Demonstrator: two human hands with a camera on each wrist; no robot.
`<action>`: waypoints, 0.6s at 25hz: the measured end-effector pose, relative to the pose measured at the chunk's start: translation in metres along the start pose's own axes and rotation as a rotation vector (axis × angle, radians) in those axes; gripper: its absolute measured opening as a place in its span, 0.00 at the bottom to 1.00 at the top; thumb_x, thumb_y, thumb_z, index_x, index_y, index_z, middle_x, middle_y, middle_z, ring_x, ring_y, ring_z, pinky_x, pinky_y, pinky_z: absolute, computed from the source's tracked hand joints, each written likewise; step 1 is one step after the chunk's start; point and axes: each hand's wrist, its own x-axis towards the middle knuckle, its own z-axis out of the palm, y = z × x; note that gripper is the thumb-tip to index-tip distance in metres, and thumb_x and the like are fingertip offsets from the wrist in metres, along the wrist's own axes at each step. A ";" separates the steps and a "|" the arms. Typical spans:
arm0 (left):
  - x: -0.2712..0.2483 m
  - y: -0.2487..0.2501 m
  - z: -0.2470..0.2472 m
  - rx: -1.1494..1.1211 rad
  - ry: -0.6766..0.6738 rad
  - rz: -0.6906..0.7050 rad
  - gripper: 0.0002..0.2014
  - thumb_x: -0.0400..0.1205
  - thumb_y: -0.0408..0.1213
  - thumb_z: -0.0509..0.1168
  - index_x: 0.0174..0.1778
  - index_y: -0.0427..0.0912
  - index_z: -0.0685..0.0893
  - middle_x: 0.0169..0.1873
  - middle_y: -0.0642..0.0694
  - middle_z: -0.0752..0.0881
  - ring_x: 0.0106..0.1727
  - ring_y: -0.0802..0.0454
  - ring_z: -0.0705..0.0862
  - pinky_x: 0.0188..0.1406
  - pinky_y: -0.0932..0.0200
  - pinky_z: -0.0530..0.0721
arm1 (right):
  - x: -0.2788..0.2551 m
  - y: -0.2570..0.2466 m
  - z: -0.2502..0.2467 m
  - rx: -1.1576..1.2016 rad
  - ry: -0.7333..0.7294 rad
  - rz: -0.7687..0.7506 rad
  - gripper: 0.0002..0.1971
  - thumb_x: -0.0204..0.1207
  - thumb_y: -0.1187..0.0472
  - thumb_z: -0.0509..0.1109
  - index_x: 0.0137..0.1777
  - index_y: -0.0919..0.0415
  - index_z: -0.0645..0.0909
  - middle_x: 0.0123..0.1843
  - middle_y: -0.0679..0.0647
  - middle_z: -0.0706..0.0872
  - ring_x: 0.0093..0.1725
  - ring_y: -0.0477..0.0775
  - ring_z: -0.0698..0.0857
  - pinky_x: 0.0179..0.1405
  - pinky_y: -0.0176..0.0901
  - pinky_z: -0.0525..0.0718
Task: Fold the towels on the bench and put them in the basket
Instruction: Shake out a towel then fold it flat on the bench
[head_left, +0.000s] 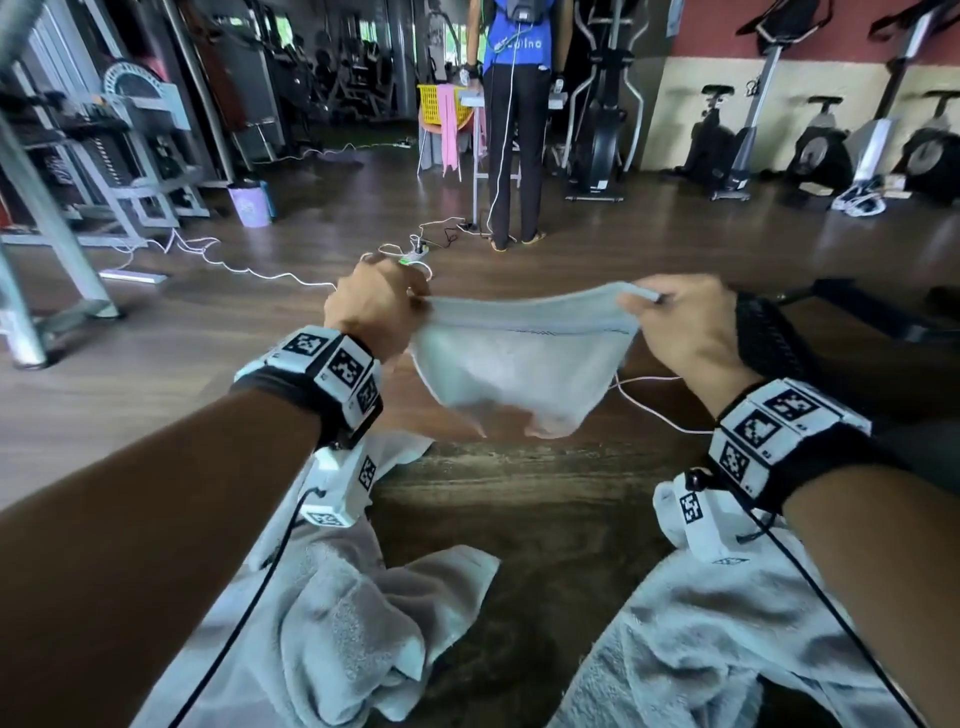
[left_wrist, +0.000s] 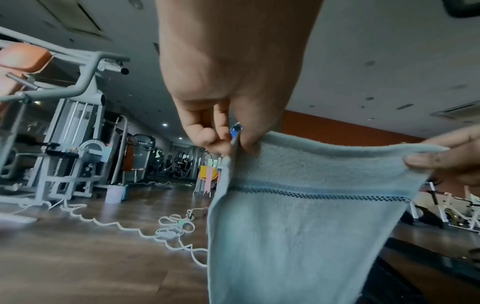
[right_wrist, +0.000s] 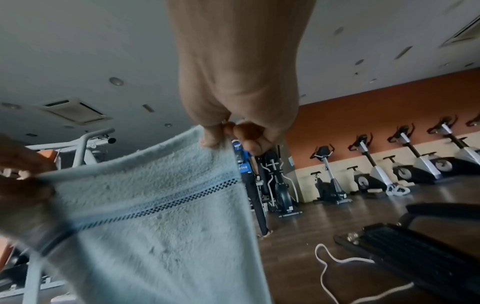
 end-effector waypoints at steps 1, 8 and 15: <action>-0.005 -0.001 0.005 0.017 -0.021 -0.042 0.12 0.77 0.41 0.68 0.54 0.57 0.89 0.59 0.40 0.86 0.57 0.34 0.86 0.57 0.48 0.84 | -0.005 0.000 0.003 0.000 -0.038 0.015 0.09 0.75 0.53 0.78 0.50 0.56 0.93 0.43 0.54 0.93 0.44 0.50 0.89 0.49 0.47 0.87; -0.010 -0.013 0.040 -0.376 -0.243 -0.254 0.07 0.77 0.29 0.72 0.49 0.41 0.87 0.48 0.38 0.88 0.37 0.37 0.92 0.41 0.44 0.92 | -0.022 0.020 -0.001 0.153 -0.261 0.260 0.05 0.80 0.62 0.74 0.53 0.58 0.90 0.49 0.60 0.93 0.44 0.58 0.93 0.47 0.52 0.92; -0.031 0.012 0.012 -0.450 0.056 0.084 0.06 0.78 0.27 0.70 0.35 0.39 0.87 0.26 0.56 0.80 0.24 0.69 0.74 0.29 0.79 0.71 | -0.034 0.031 -0.043 0.294 -0.074 0.030 0.11 0.78 0.59 0.76 0.59 0.52 0.91 0.56 0.43 0.93 0.57 0.39 0.90 0.64 0.51 0.87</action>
